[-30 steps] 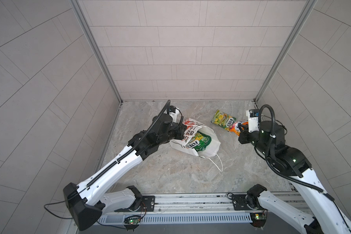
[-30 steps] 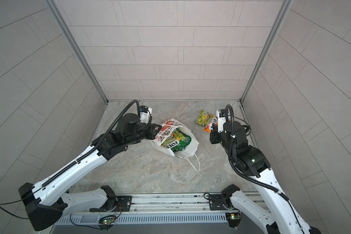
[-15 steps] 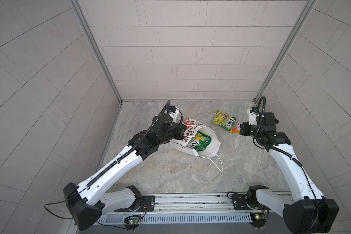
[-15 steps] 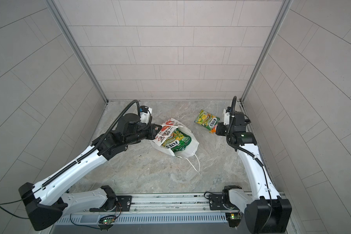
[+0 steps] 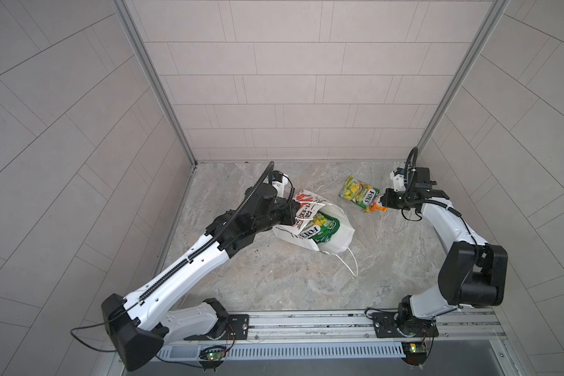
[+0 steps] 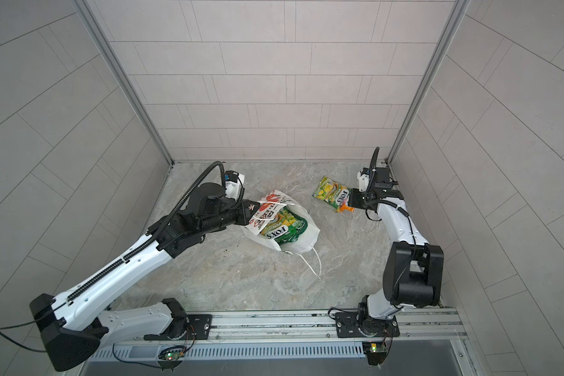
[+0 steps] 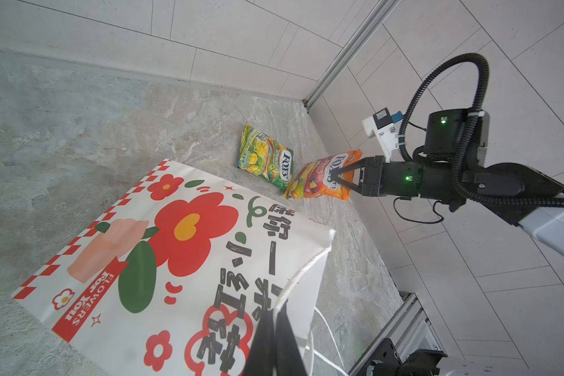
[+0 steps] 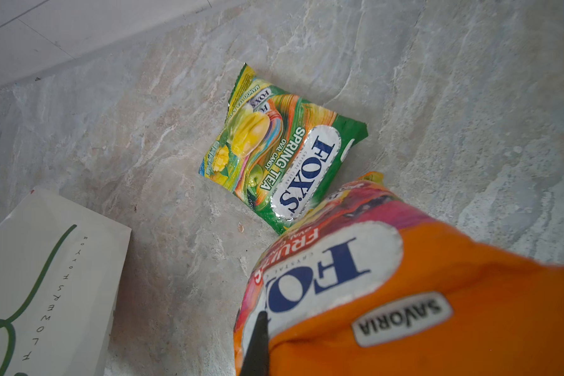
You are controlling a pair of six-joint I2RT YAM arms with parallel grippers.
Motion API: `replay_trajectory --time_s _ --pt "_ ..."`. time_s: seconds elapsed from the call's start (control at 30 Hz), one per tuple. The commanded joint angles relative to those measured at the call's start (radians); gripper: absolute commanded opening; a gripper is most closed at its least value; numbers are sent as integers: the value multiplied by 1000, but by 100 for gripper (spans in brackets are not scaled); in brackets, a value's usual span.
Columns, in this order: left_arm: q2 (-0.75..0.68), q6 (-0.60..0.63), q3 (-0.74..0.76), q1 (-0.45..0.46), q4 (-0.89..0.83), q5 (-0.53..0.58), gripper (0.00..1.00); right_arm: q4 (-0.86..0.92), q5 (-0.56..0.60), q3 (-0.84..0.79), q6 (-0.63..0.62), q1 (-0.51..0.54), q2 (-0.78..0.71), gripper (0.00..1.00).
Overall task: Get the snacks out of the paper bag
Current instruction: 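Lower the orange packet beside the green packet and open the right gripper, then raise the right gripper away from the placed packets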
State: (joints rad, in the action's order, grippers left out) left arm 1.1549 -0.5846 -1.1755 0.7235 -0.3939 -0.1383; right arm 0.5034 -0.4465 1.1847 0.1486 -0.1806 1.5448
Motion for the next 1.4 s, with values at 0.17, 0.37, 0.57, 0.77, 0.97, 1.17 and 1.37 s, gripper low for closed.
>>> replay_trajectory --time_s 0.17,0.37,0.57,0.77,0.97,1.17,1.37 --pt "-9 18 -19 2 -1 -1 0 242 91 126 -161 -53 155 0" --pt "2 19 -28 2 2 -3 0 264 210 136 -170 -80 216 0" --pt "2 26 -34 2 -6 6 0 244 262 157 -163 -95 242 0" --pt "1 26 -33 2 -11 8 0 233 288 193 -161 -108 285 0" --pt "-1 26 -32 3 -11 10 0 218 311 205 -149 -122 314 0" --pt "-1 26 -33 2 -13 12 0 207 327 184 -136 -124 298 0" --pt "-6 25 -28 2 -13 9 0 199 309 153 -107 -126 258 23"
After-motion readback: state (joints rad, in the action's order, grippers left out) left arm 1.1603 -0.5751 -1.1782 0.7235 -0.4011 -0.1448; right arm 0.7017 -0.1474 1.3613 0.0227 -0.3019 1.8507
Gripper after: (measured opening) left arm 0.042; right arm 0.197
